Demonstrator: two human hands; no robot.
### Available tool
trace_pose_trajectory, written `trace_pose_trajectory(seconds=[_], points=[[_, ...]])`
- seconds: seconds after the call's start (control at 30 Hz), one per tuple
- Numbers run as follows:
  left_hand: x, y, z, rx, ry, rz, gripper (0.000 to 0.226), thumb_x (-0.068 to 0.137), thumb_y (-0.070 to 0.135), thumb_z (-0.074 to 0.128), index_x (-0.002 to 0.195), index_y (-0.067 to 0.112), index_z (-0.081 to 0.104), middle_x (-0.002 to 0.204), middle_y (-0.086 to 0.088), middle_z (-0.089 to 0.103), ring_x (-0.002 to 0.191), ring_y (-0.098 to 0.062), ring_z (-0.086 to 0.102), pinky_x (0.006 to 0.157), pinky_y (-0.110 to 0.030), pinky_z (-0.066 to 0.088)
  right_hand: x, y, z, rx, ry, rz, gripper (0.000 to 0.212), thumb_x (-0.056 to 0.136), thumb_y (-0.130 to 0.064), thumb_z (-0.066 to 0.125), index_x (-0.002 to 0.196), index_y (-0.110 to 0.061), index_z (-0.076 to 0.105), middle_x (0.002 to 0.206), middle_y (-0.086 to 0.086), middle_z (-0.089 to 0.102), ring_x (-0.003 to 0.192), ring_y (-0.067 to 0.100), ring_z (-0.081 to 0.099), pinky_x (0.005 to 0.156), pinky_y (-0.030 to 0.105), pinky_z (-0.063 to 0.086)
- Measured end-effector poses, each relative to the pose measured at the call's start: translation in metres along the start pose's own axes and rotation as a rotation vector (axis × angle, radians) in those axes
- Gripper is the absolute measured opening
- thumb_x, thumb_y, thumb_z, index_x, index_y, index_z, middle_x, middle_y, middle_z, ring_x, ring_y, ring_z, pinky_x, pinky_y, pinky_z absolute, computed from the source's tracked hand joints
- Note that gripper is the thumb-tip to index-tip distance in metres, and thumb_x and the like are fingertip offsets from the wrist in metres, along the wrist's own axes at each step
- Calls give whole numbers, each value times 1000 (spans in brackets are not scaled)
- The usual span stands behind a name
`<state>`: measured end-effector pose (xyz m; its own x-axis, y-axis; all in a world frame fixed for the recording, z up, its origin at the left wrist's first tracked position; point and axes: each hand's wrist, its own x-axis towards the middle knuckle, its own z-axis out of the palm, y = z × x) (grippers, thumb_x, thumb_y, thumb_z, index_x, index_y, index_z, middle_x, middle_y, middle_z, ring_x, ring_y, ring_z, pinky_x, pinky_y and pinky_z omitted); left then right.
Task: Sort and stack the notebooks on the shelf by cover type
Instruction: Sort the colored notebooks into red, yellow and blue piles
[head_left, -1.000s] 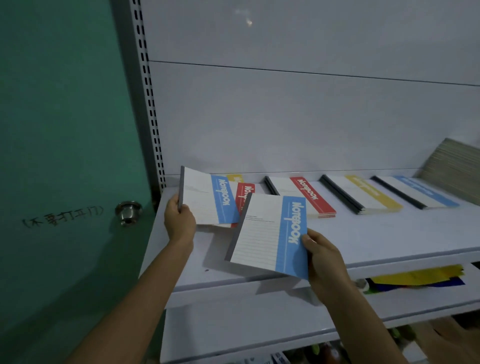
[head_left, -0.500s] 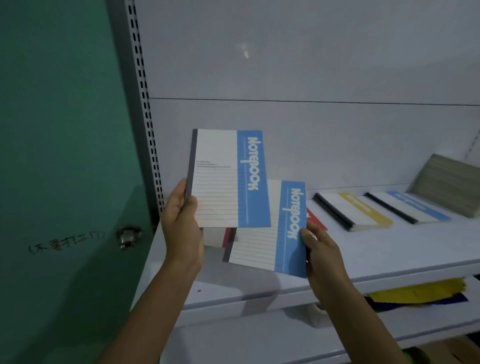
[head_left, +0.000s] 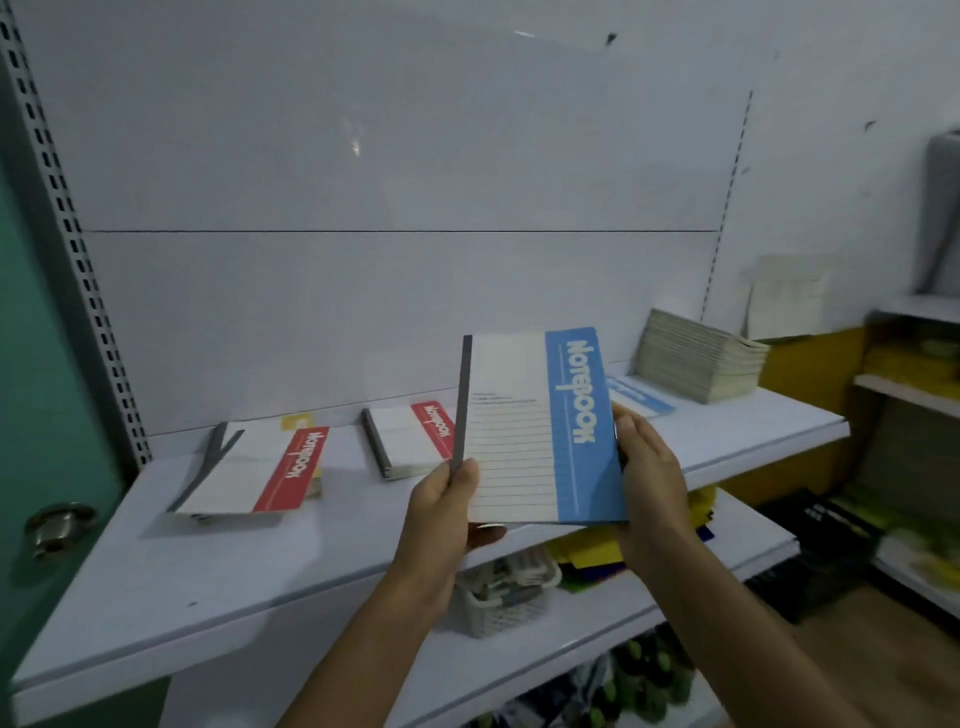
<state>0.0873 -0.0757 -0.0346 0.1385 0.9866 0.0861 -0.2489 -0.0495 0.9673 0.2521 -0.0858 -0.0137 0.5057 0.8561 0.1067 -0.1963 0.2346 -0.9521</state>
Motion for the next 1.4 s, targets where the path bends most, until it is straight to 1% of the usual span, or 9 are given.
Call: trace_pose_trajectory(seconds=[0.1,0.23,0.43,0.57,0.7,0.87,0.97,1.23,1.4], points=[[-1,-3,30,39,21,83,20,100,24,43,108,22,61,95,1,73,79,-8,70,55,-19,51,9,-13,-25,-36,-44,-33,27,95,-50,46,100,-32,66,92,-1,73,82,18,68,71,36,54],[4,-6,60,74,-3,122,17,99,24,45,105,30,60,98,6,72,87,-9,68,59,-20,53,25,-24,-51,-145,-60,-122,5,92,-39,58,96,-36,59,84,-13,72,72,6,68,59,25,48],[39,-17,85,112,-68,138,17,99,23,46,108,30,58,94,12,72,87,-5,68,61,-20,54,69,-22,-71,-151,-10,-136,4,92,-41,57,94,-40,54,74,-25,68,80,10,64,62,27,47],[82,-27,103,120,-63,153,16,100,24,44,110,29,54,99,10,68,89,-8,66,63,-20,55,113,-14,-77,-154,22,-122,2,92,-40,57,93,-40,55,78,-18,67,82,12,64,62,28,50],[138,-38,126,88,-68,147,17,101,21,42,111,27,54,100,8,68,91,-7,65,65,-19,55,166,-7,-88,-155,-66,-52,21,94,-35,57,114,-30,60,103,-2,69,95,19,66,80,41,55],[215,-63,165,74,-82,56,14,101,20,38,108,23,51,99,3,66,88,-10,64,58,-18,53,234,16,-108,-289,-47,-28,16,91,-27,63,103,-31,53,97,1,68,80,14,67,50,21,52],[250,-87,183,111,-93,6,16,99,22,42,114,26,39,96,8,63,87,-7,62,58,-18,52,271,34,-123,-340,6,-1,12,92,-27,62,95,-32,51,93,0,67,79,14,65,47,18,50],[297,-147,205,226,-109,-77,44,89,23,63,122,24,34,112,4,61,95,-5,59,70,-21,51,338,76,-149,-423,-2,63,15,93,-24,60,107,-27,54,92,-4,66,80,14,64,52,19,52],[319,-167,226,507,-57,28,69,84,26,69,138,21,27,113,12,52,97,-8,52,76,-21,40,385,83,-157,-531,-74,-3,20,93,-21,59,111,-13,61,103,5,68,92,20,66,77,35,55]])
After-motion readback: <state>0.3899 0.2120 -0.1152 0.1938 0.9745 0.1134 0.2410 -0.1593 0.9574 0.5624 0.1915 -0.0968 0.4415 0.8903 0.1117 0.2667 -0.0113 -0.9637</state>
